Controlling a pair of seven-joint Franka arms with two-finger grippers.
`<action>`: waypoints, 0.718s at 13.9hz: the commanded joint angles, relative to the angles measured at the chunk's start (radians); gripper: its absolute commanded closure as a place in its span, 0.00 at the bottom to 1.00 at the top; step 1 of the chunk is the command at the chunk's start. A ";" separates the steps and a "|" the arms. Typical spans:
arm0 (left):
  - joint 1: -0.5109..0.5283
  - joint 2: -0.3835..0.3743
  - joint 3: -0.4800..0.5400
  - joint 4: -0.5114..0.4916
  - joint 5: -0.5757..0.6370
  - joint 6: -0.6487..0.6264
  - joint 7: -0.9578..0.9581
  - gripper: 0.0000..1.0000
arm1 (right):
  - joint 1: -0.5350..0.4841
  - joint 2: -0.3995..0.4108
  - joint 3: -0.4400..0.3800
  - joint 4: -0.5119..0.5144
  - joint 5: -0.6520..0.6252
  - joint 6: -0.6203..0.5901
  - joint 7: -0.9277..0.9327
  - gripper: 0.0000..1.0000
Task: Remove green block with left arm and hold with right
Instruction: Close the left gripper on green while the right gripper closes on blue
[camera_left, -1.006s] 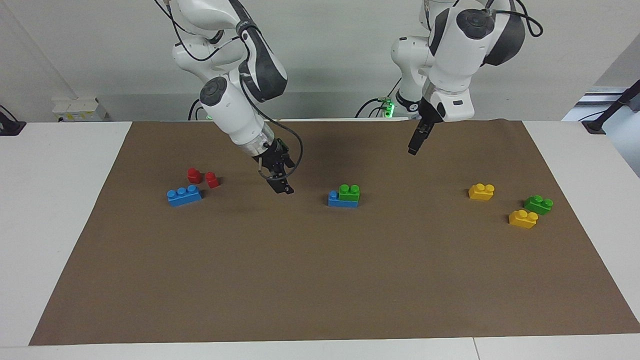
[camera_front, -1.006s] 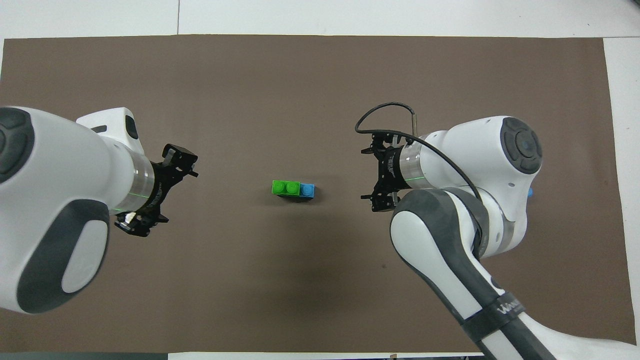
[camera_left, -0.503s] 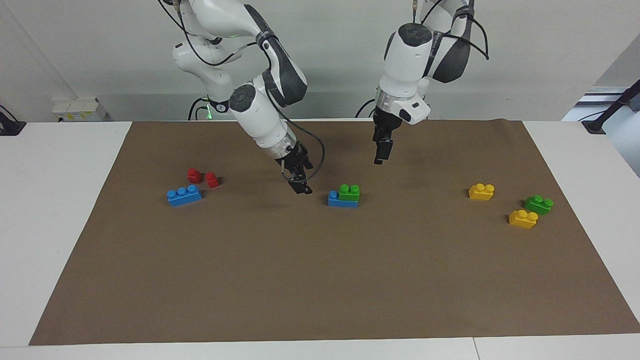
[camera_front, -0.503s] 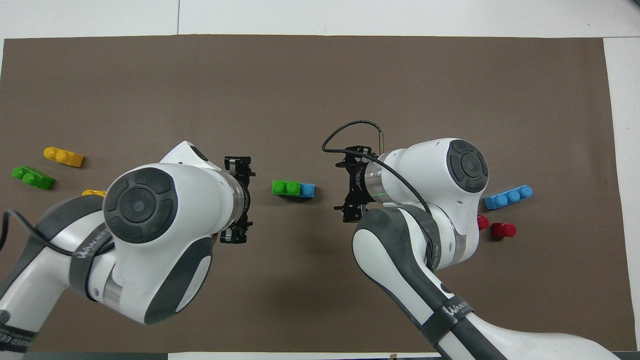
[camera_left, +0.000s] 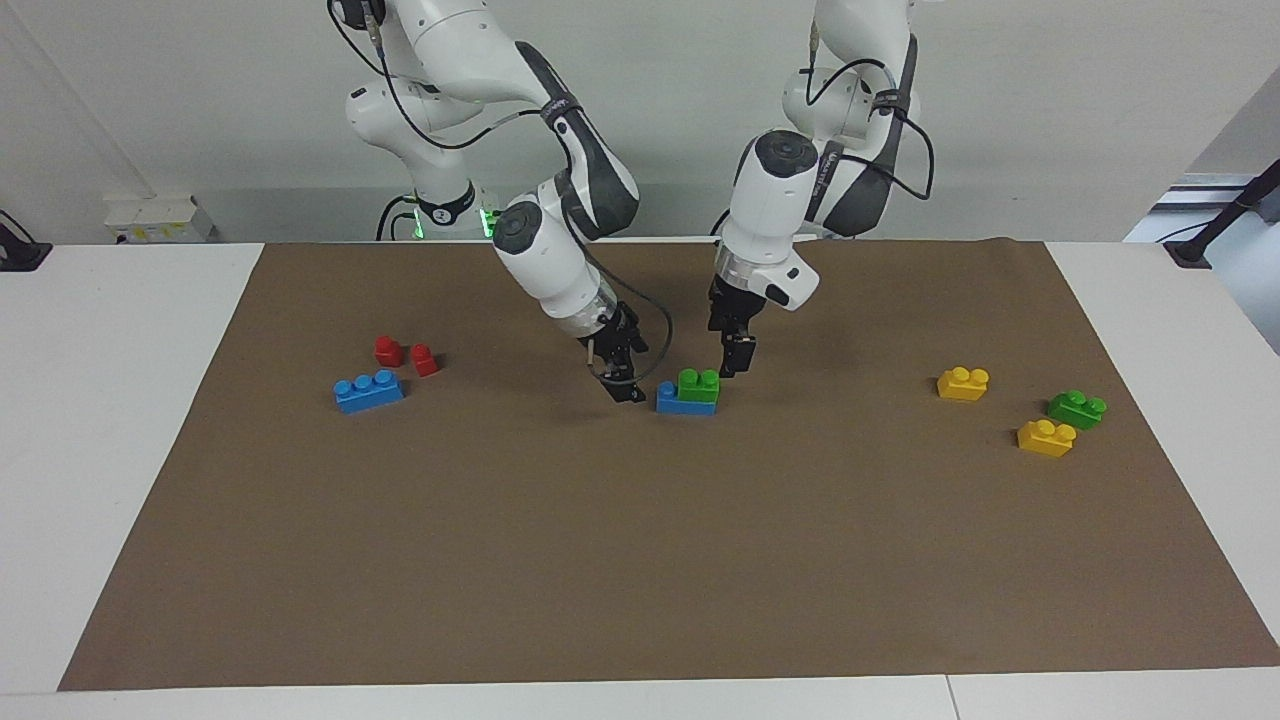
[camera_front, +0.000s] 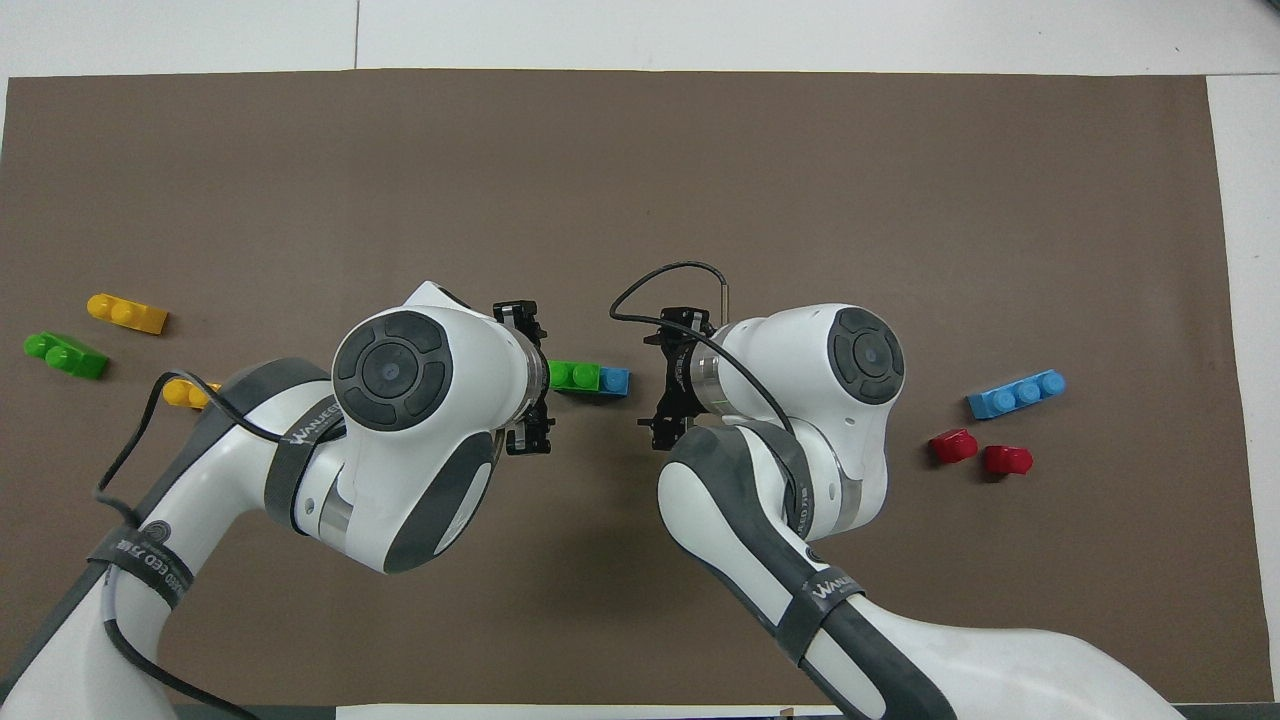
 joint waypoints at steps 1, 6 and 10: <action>-0.028 0.033 0.018 0.016 0.007 0.027 -0.041 0.00 | 0.021 0.031 -0.001 0.005 0.037 0.055 0.010 0.02; -0.044 0.048 0.018 -0.004 0.010 0.030 -0.048 0.00 | 0.047 0.086 -0.001 0.015 0.074 0.144 0.004 0.02; -0.048 0.109 0.019 0.011 0.033 0.047 -0.078 0.00 | 0.067 0.145 0.001 0.060 0.094 0.184 -0.002 0.02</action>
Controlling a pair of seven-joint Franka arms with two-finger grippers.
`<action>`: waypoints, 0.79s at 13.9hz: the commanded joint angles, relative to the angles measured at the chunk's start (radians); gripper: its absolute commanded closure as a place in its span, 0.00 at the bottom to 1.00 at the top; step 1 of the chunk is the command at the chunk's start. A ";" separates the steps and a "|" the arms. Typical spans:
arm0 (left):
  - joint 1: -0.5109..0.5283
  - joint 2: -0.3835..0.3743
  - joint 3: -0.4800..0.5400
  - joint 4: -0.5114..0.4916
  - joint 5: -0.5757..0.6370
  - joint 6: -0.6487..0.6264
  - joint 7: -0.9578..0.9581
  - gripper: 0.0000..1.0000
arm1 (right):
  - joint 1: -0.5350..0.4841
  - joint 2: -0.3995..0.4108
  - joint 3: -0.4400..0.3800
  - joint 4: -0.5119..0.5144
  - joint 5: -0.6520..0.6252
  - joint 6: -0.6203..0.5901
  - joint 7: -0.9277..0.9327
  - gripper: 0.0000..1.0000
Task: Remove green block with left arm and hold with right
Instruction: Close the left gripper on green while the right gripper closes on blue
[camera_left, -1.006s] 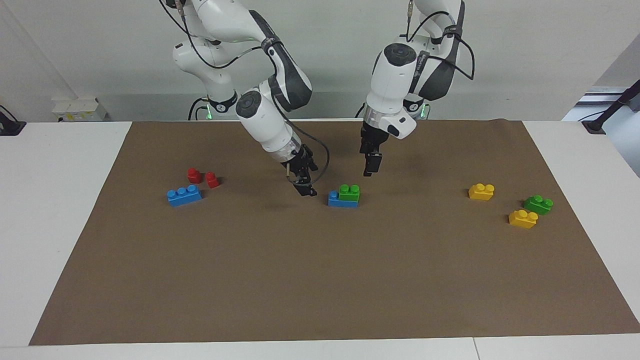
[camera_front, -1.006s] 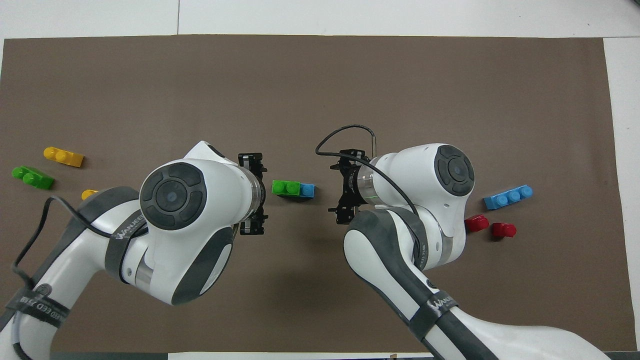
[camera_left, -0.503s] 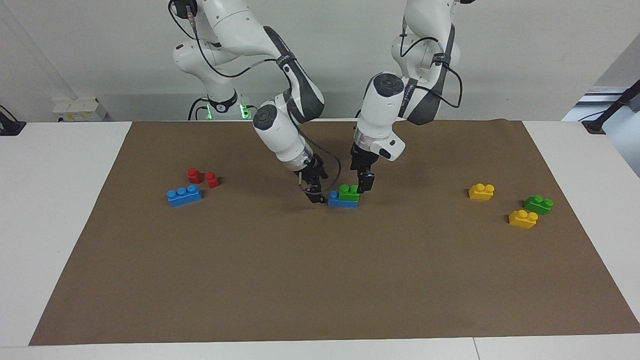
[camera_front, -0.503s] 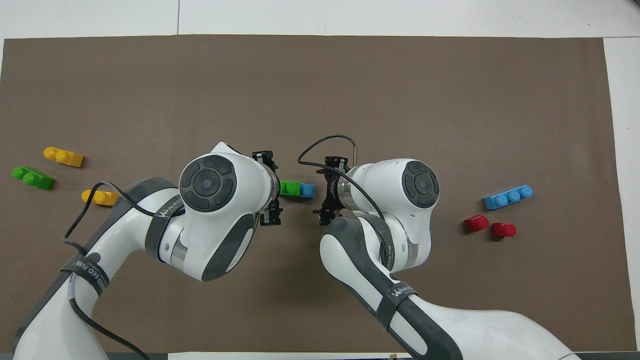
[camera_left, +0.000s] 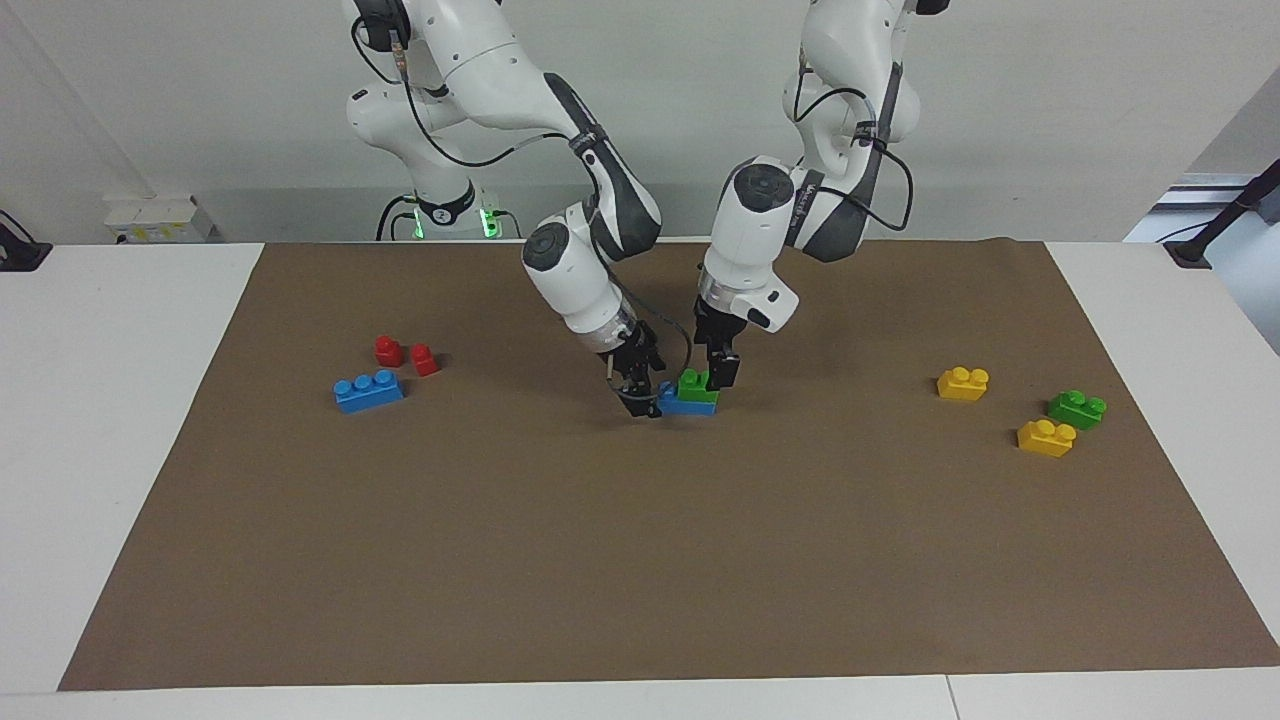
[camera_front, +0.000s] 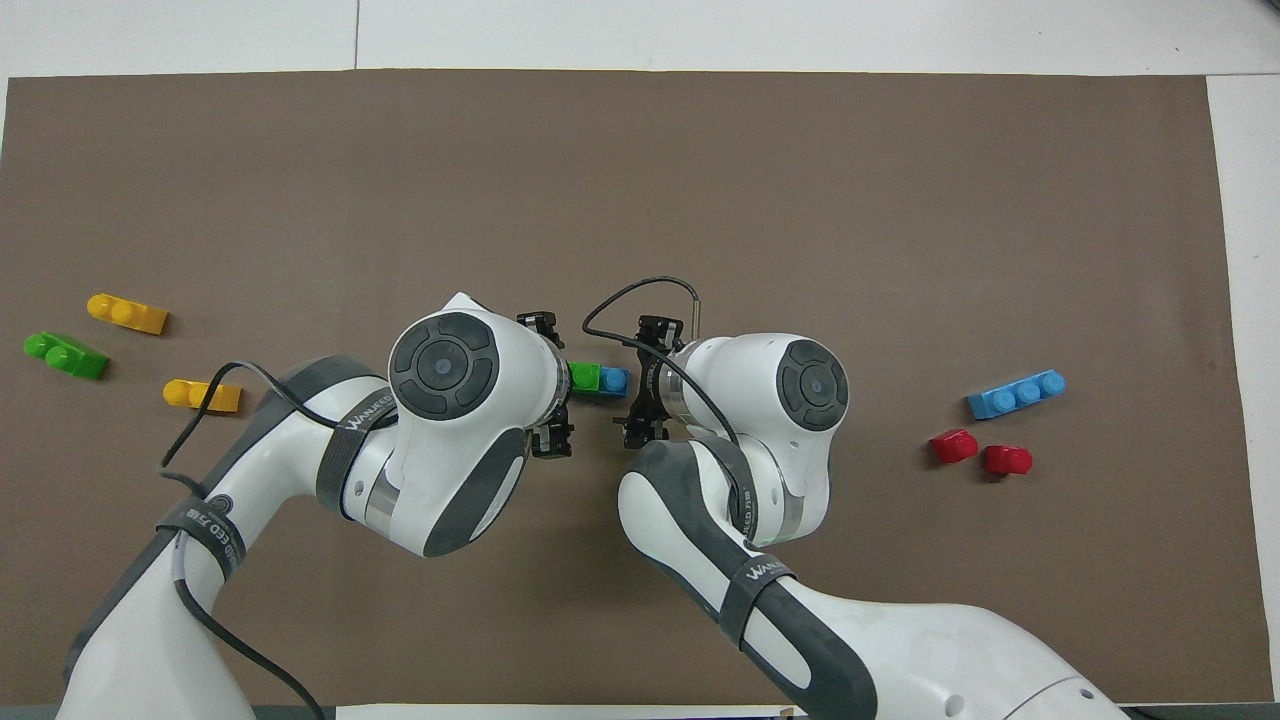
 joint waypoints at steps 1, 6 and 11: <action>-0.025 0.046 0.017 0.014 0.056 0.025 -0.062 0.00 | 0.007 0.043 0.000 0.050 0.042 0.023 -0.002 0.02; -0.031 0.052 0.017 0.014 0.078 0.034 -0.088 0.00 | 0.013 0.049 -0.001 0.044 0.045 0.041 -0.016 0.41; -0.030 0.052 0.017 0.014 0.078 0.034 -0.088 0.00 | 0.008 0.049 -0.001 0.045 0.049 0.040 -0.017 1.00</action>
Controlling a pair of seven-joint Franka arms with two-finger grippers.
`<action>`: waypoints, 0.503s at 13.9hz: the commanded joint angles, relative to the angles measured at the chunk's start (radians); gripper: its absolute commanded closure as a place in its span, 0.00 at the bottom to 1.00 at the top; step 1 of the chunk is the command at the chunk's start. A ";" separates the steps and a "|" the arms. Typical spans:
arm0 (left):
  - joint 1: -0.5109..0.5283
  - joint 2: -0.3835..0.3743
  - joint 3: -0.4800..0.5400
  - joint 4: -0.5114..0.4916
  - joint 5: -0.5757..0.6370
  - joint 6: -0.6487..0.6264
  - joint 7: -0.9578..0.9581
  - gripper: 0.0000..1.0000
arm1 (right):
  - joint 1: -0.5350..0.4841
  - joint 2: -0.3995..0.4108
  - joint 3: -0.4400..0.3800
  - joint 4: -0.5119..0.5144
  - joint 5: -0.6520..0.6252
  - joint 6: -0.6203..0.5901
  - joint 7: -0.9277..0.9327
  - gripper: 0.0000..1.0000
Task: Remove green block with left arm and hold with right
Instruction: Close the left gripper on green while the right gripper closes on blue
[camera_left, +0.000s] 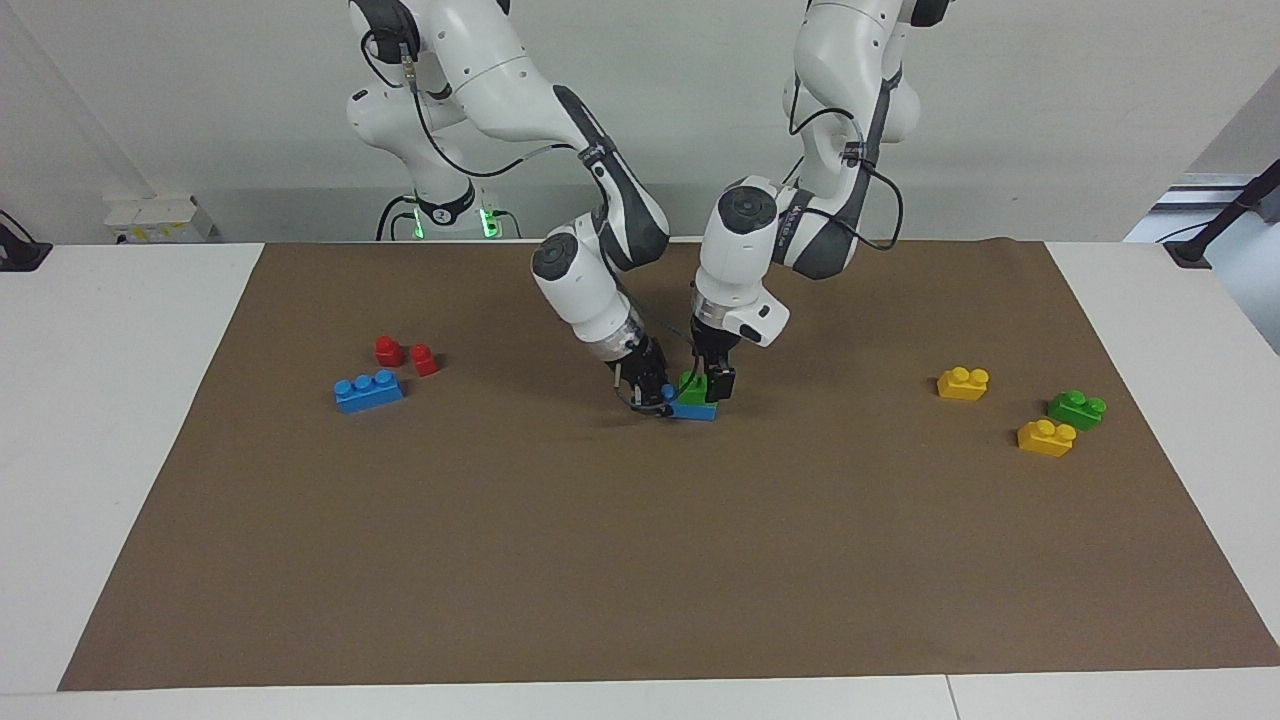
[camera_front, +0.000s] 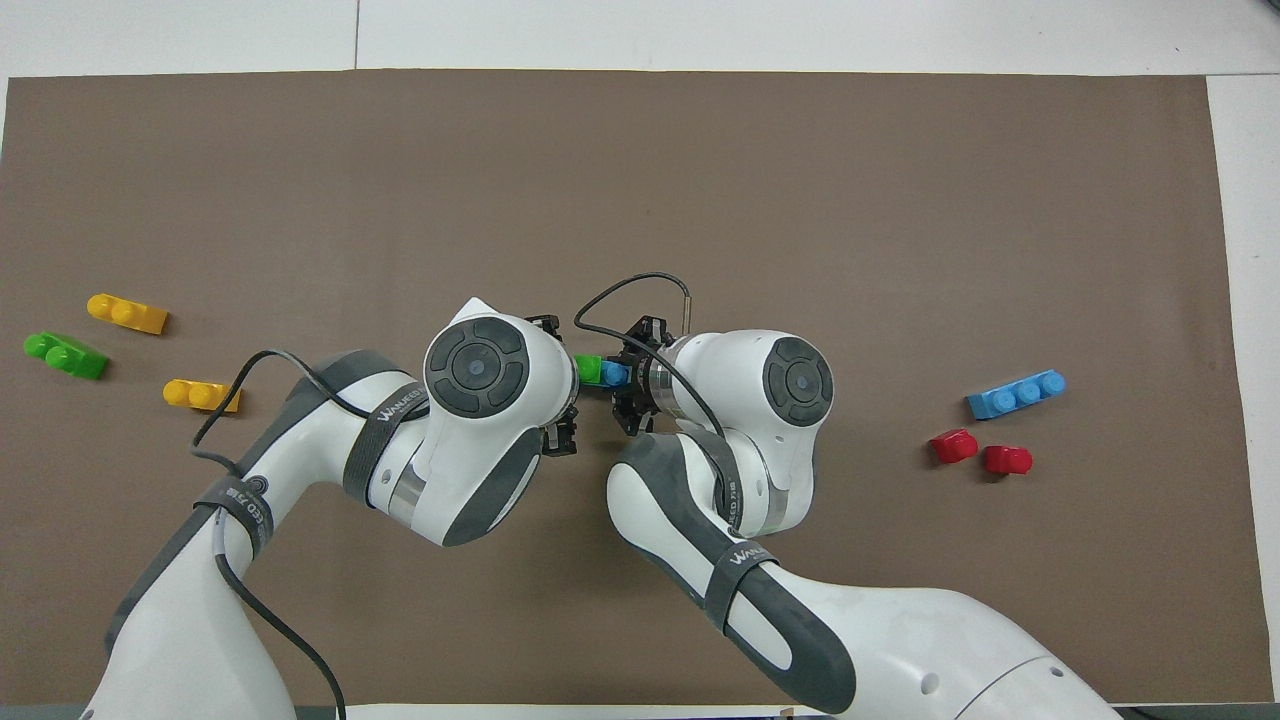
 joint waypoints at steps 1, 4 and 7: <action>-0.019 0.007 0.016 0.010 0.019 0.009 -0.026 0.00 | 0.003 0.014 0.000 0.013 0.034 0.023 -0.017 1.00; -0.020 0.009 0.016 0.012 0.019 0.012 -0.026 0.00 | 0.000 0.014 0.000 0.008 0.034 0.022 -0.017 1.00; -0.020 0.009 0.018 0.012 0.022 0.019 -0.032 0.93 | 0.000 0.014 0.000 0.008 0.034 0.023 -0.017 1.00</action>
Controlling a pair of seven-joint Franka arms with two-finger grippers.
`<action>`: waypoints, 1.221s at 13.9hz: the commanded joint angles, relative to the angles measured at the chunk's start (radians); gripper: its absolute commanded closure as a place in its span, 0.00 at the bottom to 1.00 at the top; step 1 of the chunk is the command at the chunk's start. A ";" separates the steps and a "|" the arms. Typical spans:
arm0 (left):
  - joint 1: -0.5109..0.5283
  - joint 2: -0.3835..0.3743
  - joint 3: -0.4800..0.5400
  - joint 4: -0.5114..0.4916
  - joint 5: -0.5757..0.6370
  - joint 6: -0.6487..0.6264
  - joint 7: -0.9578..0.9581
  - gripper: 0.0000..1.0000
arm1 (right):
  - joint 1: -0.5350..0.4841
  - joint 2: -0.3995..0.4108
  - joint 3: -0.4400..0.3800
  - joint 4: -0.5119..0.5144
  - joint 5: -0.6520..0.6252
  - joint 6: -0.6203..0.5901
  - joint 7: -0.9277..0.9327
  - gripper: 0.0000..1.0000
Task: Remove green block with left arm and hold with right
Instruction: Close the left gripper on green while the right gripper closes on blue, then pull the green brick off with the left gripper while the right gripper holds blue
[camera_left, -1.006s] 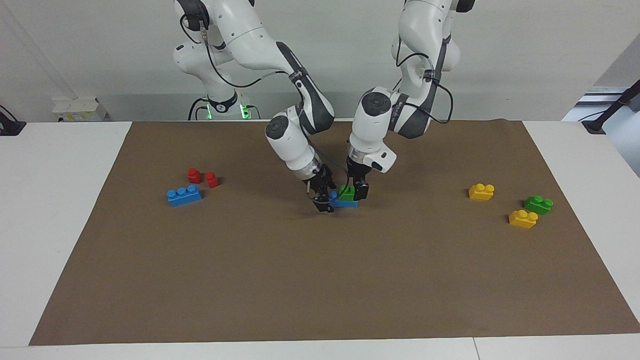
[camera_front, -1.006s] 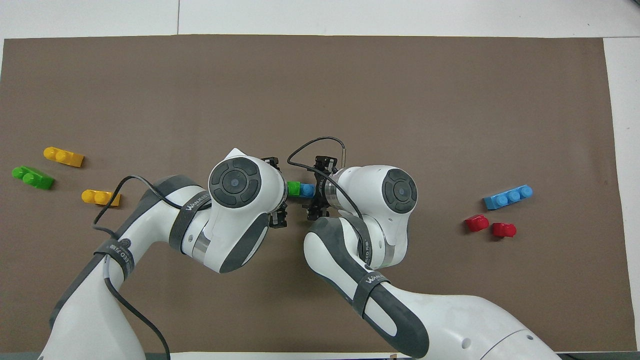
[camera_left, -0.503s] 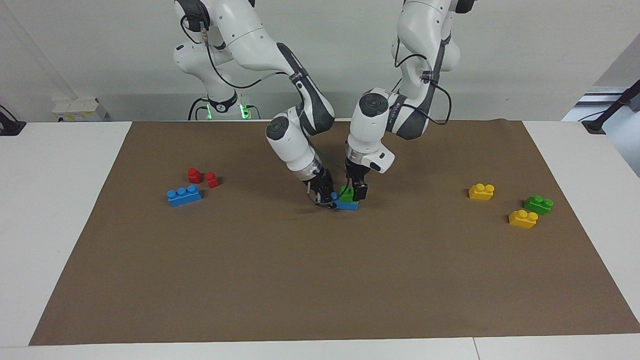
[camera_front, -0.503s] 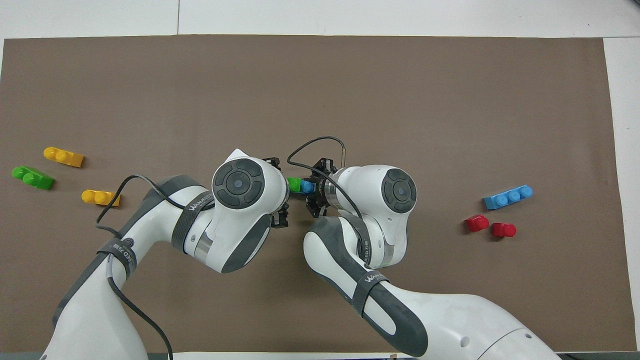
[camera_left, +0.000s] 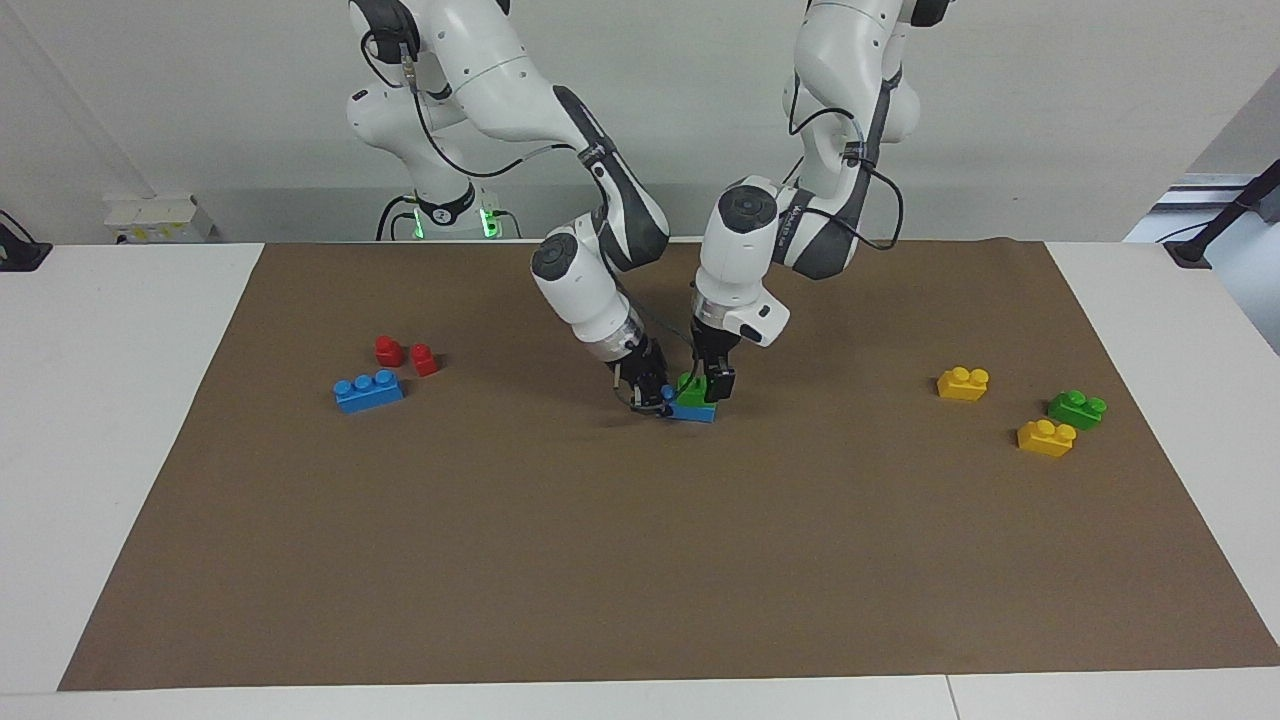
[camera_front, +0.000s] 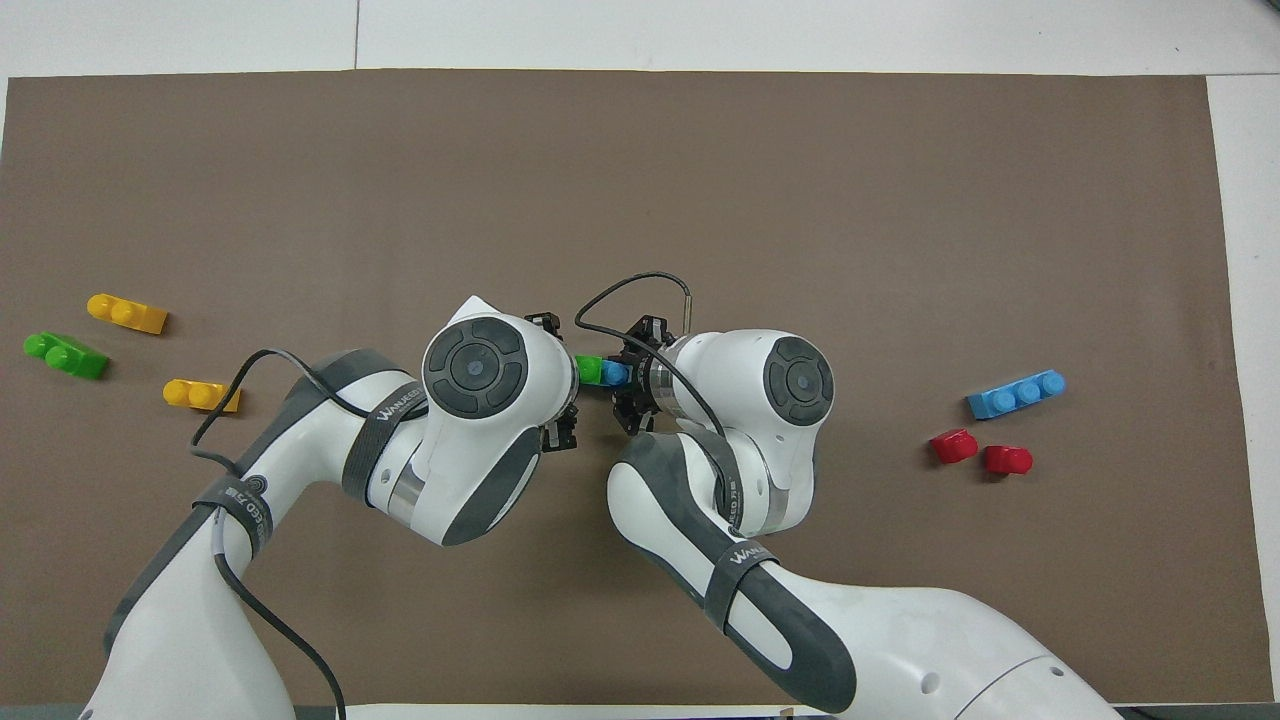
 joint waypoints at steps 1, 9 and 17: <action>-0.020 0.009 0.017 0.011 0.042 0.022 -0.033 1.00 | 0.000 0.014 0.001 0.008 0.034 0.023 -0.017 1.00; 0.047 -0.020 0.021 0.068 0.047 0.030 -0.081 1.00 | 0.001 0.014 0.001 0.007 0.035 0.026 -0.017 1.00; 0.233 -0.181 0.017 0.152 0.000 -0.258 0.150 1.00 | 0.000 0.012 0.001 0.007 0.034 0.022 -0.019 1.00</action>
